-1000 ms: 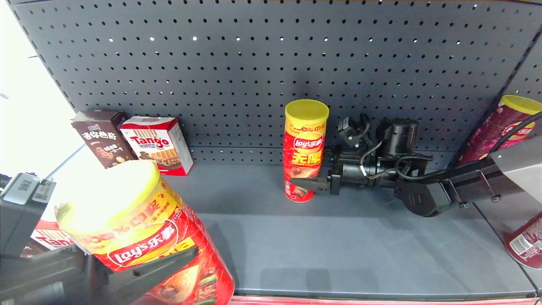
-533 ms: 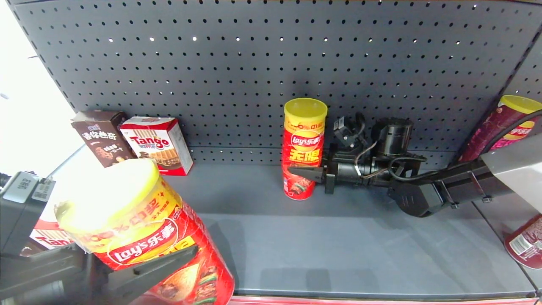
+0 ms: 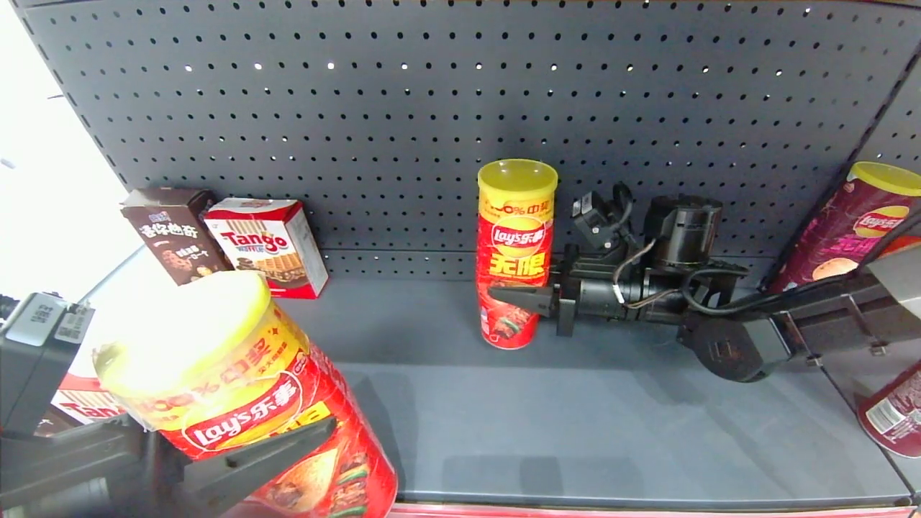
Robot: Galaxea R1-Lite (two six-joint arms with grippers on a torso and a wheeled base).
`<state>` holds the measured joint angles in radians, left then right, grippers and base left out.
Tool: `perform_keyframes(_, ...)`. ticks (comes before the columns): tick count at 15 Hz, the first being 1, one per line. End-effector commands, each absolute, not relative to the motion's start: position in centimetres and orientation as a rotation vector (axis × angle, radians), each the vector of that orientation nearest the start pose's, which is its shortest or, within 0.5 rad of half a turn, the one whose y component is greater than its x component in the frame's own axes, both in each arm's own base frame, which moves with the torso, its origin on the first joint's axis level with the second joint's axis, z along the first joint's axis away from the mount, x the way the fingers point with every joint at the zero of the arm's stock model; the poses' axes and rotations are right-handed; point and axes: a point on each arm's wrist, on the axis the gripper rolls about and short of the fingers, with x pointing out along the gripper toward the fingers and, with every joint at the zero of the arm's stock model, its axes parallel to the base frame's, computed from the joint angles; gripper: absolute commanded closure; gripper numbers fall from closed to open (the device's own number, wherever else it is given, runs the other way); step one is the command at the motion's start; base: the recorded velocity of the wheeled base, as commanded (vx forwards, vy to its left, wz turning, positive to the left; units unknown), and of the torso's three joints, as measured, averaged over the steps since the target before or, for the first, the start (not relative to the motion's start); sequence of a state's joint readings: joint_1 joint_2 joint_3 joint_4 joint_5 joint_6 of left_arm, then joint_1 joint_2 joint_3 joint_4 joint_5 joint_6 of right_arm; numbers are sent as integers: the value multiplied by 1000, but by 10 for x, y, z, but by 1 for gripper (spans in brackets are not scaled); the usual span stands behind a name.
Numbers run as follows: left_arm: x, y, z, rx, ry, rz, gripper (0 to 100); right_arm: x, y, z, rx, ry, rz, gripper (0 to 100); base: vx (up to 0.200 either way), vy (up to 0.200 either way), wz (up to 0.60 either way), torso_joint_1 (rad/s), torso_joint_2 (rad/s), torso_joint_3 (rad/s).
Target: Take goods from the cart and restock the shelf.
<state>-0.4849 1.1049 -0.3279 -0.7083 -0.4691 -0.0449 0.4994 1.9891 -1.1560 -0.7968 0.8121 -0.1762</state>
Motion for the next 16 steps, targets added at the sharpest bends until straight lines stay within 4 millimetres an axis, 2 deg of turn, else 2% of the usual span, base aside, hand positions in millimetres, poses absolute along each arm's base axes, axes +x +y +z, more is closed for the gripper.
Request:
perform_keyframes(1, 121, -75, 193, -41, 91, -952, 100, 313, 199, 209, -145, -110, 1321, 100, 0, 0, 0, 0, 0, 0)
perform_keyframes(2, 121, -75, 192, -42, 93, -944, 100, 294, 196, 211, -144, -98, 1329, 100, 0, 0, 0, 0, 0, 0)
perform_keyframes(3, 121, -75, 192, -42, 93, -944, 100, 290, 195, 211, -143, -98, 1332, 100, 0, 0, 0, 0, 0, 0)
perform_keyframes(4, 122, -75, 193, -42, 92, -938, 100, 275, 189, 209, -144, -92, 1341, 100, 0, 0, 0, 0, 0, 0)
perform_keyframes(5, 122, -75, 193, -42, 92, -938, 100, 270, 188, 207, -144, -92, 1342, 100, 0, 0, 0, 0, 0, 0)
perform_keyframes(8, 121, -75, 192, -42, 93, -938, 100, 239, 182, 194, -144, -94, 1311, 100, 0, 0, 0, 0, 0, 0)
perform_keyframes(12, 122, -75, 192, -41, 93, -935, 100, 221, 179, 177, -143, -84, 1335, 100, 0, 0, 0, 0, 0, 0)
perform_keyframes(16, 122, -75, 193, -41, 90, -927, 100, 216, 177, 162, -142, -56, 1337, 100, 0, 0, 0, 0, 0, 0)
